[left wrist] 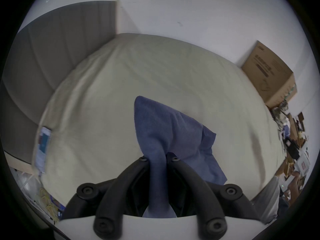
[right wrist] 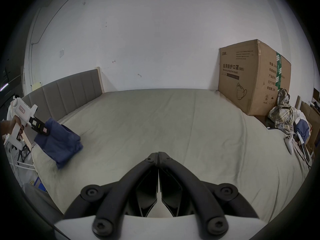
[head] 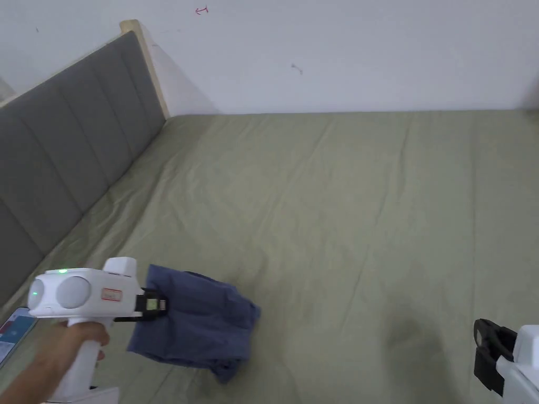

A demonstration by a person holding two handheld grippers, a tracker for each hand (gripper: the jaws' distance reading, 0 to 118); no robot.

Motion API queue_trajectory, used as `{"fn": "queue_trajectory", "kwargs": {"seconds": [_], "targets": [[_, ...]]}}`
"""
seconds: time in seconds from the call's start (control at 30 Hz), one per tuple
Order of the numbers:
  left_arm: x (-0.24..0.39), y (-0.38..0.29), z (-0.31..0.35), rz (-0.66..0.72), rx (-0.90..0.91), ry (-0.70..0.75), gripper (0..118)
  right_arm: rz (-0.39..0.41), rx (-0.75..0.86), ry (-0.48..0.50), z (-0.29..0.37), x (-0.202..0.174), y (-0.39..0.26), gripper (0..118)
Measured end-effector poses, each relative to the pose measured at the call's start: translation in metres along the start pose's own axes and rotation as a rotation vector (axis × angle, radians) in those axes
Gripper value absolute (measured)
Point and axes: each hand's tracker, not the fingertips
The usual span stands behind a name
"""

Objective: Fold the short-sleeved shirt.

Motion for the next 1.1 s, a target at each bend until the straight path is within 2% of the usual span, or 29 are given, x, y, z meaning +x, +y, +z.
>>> {"fn": "queue_trajectory", "kwargs": {"seconds": [0.2, 0.4, 0.43, 0.5, 0.53, 0.57, 0.6, 0.63, 0.67, 0.9, 1.1], "targets": [[-0.067, 0.011, 0.001, 0.081, -0.020, 0.115, 12, -0.003, -0.005, -0.003, -0.006, -0.003, -0.002, 0], [-0.076, 0.010, -0.021, 0.148, -0.063, 0.152, 12, -0.019, -0.041, -0.026, -0.013, 0.003, -0.012, 0], [-0.074, 0.010, -0.023, 0.147, -0.066, 0.163, 13, -0.018, -0.043, -0.031, -0.022, -0.013, -0.008, 0], [-0.071, 0.011, -0.025, 0.157, -0.059, 0.183, 29, -0.018, -0.043, -0.035, -0.020, -0.010, -0.007, 0], [-0.069, 0.011, -0.023, 0.168, -0.043, 0.208, 43, -0.018, -0.044, -0.034, -0.017, -0.008, -0.006, 0], [-0.065, 0.012, -0.019, 0.175, -0.028, 0.212, 70, -0.016, -0.040, -0.035, -0.015, -0.007, -0.004, 0], [-0.062, 0.012, -0.016, 0.187, -0.003, 0.213, 89, -0.014, -0.034, -0.038, -0.012, -0.005, -0.001, 0], [-0.059, 0.013, -0.012, 0.195, 0.016, 0.217, 105, -0.013, -0.024, -0.039, -0.008, -0.002, 0.002, 0], [-0.052, 0.014, -0.005, 0.184, 0.033, 0.220, 113, -0.014, -0.013, -0.041, -0.004, 0.000, 0.006, 0], [0.005, 0.024, 0.061, 0.127, 0.293, 0.205, 113, -0.019, 0.098, -0.070, 0.028, 0.007, 0.047, 0], [0.089, 0.021, 0.136, 0.042, 0.573, 0.195, 112, 0.009, 0.228, -0.112, 0.073, 0.012, 0.095, 0]]}}
